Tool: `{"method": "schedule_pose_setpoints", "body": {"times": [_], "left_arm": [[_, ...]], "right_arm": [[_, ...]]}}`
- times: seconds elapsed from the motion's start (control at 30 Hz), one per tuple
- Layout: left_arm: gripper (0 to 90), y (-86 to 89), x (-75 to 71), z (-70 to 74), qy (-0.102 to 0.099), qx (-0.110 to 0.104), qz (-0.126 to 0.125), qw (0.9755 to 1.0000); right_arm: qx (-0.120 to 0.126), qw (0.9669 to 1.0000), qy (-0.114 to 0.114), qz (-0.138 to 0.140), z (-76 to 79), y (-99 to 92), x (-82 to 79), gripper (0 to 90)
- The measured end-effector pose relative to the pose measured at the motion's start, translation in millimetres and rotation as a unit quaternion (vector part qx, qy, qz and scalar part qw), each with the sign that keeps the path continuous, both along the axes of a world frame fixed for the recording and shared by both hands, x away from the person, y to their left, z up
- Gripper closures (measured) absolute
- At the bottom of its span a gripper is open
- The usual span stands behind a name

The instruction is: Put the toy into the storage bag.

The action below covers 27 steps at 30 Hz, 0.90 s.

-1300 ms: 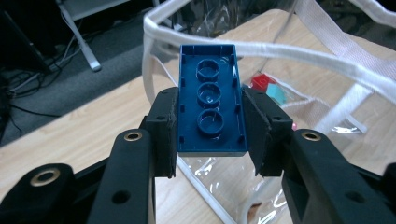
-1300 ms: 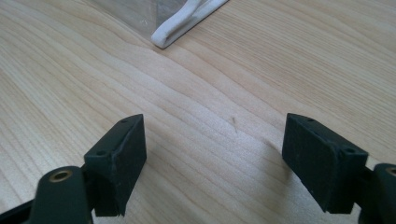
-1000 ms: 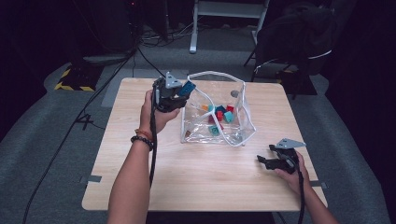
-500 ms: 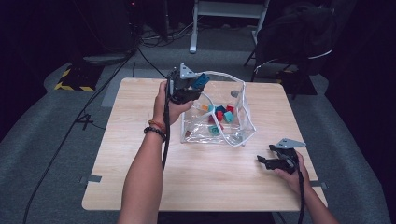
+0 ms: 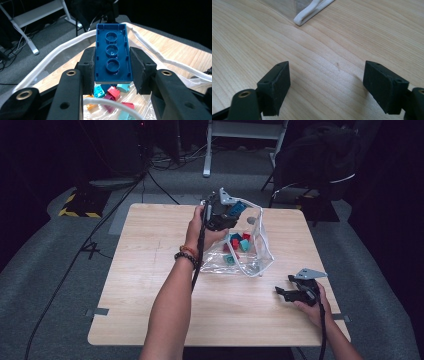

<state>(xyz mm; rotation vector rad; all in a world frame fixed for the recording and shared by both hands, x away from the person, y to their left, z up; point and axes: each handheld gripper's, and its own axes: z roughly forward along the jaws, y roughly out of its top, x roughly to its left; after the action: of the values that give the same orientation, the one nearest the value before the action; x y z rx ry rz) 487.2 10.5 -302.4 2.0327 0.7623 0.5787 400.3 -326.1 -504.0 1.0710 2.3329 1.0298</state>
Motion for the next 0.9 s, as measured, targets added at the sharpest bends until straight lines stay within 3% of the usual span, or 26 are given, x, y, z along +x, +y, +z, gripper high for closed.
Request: {"method": "schedule_pose_setpoints", "body": {"times": [0.17,0.37,0.47,0.57,0.7,0.9], "left_arm": [[59.0,-14.5,2.7,-4.3,0.007,0.011,-0.003,0.9999],[58.9,-24.0,3.8,-10.8,0.012,0.009,-0.005,0.9999],[57.6,-24.8,4.5,-12.7,0.014,0.004,-0.001,0.9999],[50.2,-24.1,5.0,-13.3,0.015,0.003,0.009,0.9998],[50.8,-20.8,3.8,-12.9,0.01,0.015,0.015,0.9997],[48.5,-11.1,0.1,-9.0,0.001,0.013,0.025,0.9996]], "right_arm": [[0.0,1.0,-0.001,-0.001,0.0,0.3,-0.3,22.6],[0.0,1.0,-0.002,-0.001,0.0,0.4,-0.5,22.6],[-0.002,1.0,-0.003,0.0,0.1,0.4,-0.6,22.6],[-0.001,1.0,-0.003,0.0,0.0,0.3,-0.5,22.6],[-0.001,1.0,-0.002,0.0,0.0,0.4,-0.5,22.6],[-0.001,1.0,-0.002,0.0,0.0,0.3,-0.4,22.6]]}}
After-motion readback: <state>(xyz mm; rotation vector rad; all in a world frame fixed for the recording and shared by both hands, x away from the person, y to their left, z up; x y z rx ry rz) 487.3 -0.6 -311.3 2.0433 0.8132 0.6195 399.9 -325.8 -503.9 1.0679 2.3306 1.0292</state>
